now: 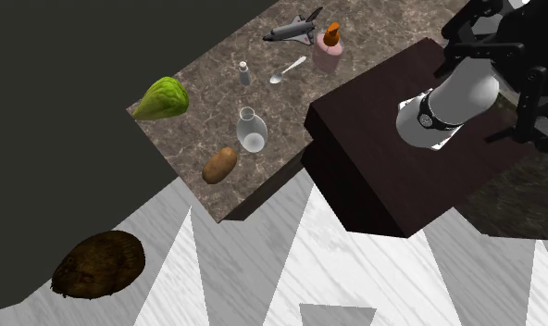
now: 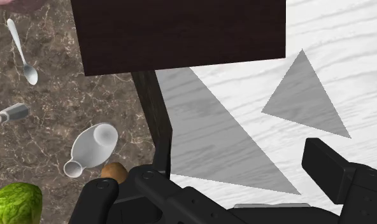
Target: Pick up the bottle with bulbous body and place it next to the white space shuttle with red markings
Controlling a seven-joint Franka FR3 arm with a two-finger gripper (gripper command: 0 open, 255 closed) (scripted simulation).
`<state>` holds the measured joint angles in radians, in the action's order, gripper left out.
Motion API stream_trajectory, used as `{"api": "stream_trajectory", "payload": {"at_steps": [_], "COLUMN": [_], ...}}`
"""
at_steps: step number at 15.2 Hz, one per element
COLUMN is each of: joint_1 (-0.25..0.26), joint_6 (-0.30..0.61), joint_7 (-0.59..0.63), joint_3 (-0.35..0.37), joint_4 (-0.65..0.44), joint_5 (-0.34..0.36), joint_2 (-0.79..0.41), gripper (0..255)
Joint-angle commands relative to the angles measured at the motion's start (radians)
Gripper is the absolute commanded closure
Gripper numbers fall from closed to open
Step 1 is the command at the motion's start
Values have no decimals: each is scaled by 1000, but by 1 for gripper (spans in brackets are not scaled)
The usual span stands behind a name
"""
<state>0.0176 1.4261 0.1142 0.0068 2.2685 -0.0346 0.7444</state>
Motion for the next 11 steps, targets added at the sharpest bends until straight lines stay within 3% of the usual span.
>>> {"api": "stream_trajectory", "payload": {"at_steps": [1, 11], "joint_1": [0, -52], "joint_6": [0, 296], "joint_7": [0, -147], "joint_3": [0, -131], "joint_4": [0, 174], "joint_5": [0, 98], "joint_2": [0, -110], "gripper": [0, 0]}}
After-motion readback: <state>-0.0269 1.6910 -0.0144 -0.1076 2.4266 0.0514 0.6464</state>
